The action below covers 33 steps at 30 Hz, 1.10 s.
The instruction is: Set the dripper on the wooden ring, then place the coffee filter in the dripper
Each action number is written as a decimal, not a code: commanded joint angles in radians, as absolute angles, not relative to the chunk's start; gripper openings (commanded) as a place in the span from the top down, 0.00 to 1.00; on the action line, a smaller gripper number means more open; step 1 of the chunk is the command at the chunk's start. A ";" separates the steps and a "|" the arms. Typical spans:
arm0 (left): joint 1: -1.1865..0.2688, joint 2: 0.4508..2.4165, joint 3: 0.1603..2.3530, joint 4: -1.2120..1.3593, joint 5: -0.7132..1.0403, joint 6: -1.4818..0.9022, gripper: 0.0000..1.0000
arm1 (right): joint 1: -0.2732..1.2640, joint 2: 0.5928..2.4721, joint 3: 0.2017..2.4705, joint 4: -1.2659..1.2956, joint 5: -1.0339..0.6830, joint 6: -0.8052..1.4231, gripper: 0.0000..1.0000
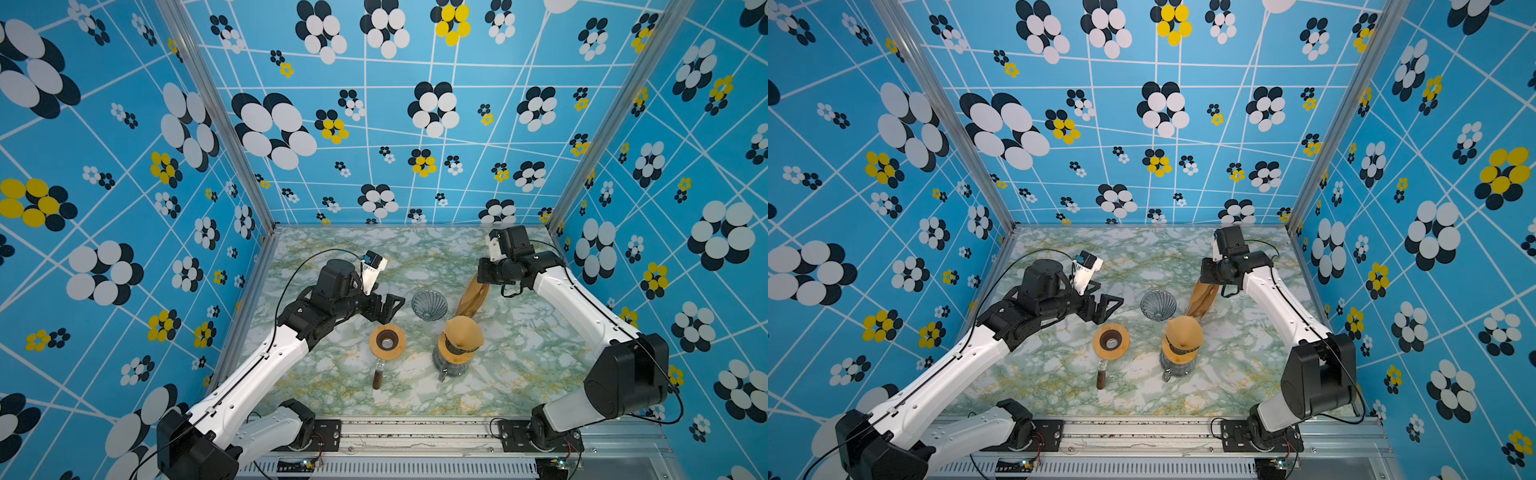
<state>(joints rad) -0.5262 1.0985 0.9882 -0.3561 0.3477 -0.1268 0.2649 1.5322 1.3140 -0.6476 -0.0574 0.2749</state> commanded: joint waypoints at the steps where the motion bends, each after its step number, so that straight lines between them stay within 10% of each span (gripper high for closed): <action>1: -0.532 1.115 0.996 -0.371 0.369 -0.126 0.01 | 0.260 1.538 1.285 -0.646 -0.033 0.305 1.00; 33: -0.536 1.196 1.032 -0.389 0.391 -0.161 0.00 | 0.260 1.385 1.133 -0.538 -0.015 0.328 1.00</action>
